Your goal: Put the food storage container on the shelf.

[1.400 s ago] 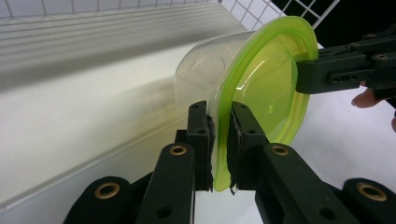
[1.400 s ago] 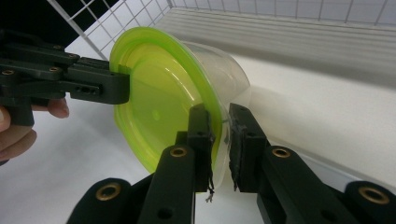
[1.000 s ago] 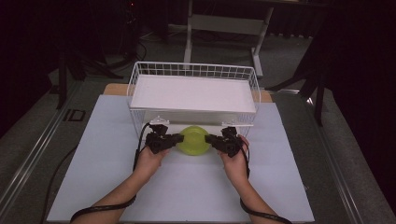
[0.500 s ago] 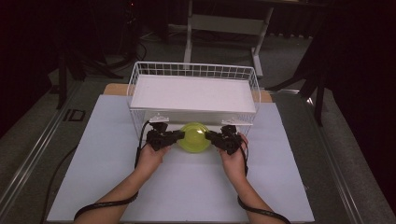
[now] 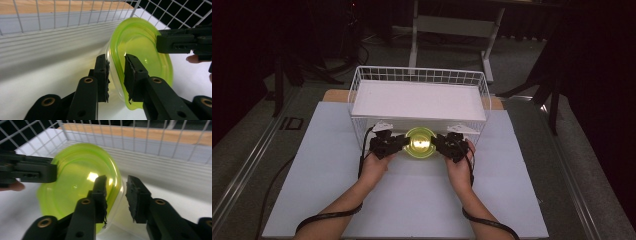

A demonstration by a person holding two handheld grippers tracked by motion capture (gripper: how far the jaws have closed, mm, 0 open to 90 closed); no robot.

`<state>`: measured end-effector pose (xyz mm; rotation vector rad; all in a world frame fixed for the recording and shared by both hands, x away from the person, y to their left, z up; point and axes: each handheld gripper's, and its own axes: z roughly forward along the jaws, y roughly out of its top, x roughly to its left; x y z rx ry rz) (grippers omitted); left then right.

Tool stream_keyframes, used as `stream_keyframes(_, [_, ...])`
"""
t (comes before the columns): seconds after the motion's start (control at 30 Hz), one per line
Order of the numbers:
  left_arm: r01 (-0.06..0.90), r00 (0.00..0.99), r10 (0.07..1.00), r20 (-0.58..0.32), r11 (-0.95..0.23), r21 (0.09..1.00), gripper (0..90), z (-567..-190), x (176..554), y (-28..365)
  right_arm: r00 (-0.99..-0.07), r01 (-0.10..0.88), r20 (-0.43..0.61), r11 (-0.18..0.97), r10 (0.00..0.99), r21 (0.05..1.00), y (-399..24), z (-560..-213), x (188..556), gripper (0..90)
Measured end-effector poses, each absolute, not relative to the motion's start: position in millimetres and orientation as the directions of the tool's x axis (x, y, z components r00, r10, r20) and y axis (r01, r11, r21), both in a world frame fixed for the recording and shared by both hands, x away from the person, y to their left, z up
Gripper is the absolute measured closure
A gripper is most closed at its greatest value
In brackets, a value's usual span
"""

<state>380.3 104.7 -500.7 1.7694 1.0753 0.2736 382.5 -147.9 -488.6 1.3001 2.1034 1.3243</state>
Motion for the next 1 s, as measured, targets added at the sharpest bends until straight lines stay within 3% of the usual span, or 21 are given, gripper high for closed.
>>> stream_keyframes(0.13, [0.550, 0.568, 0.755, -0.328, -0.053, 0.833, 69.5, -504, 383, 107, -0.515, 0.496, 0.164, 0.137, 0.841, 0.857, -147, -493, 384, 68.1])
stream_keyframes(0.23, [0.516, 0.571, 0.775, -0.271, -0.082, 0.853, 66.1, -504, 385, 106, -0.504, 0.496, 0.173, 0.119, 0.846, 0.860, -146, -495, 386, 66.2])
stream_keyframes(0.37, [0.520, 0.554, 0.786, -0.273, -0.071, 0.851, 64.0, -504, 388, 105, -0.487, 0.499, 0.171, 0.112, 0.857, 0.859, -144, -497, 389, 63.5])
stream_keyframes(0.5, [0.542, 0.532, 0.792, -0.300, -0.047, 0.839, 61.4, -505, 392, 107, -0.474, 0.505, 0.182, 0.097, 0.861, 0.858, -143, -498, 392, 53.0])
stream_keyframes(0.6, [0.550, 0.528, 0.789, -0.314, -0.036, 0.834, 60.0, -506, 394, 109, -0.482, 0.502, 0.182, 0.100, 0.857, 0.859, -143, -497, 392, 50.0])
stream_keyframes(1.0, [0.550, 0.528, 0.783, -0.328, -0.022, 0.835, 51.4, -501, 383, 120, -0.524, 0.451, 0.141, 0.133, 0.840, 0.882, -142, -490, 378, 47.0])
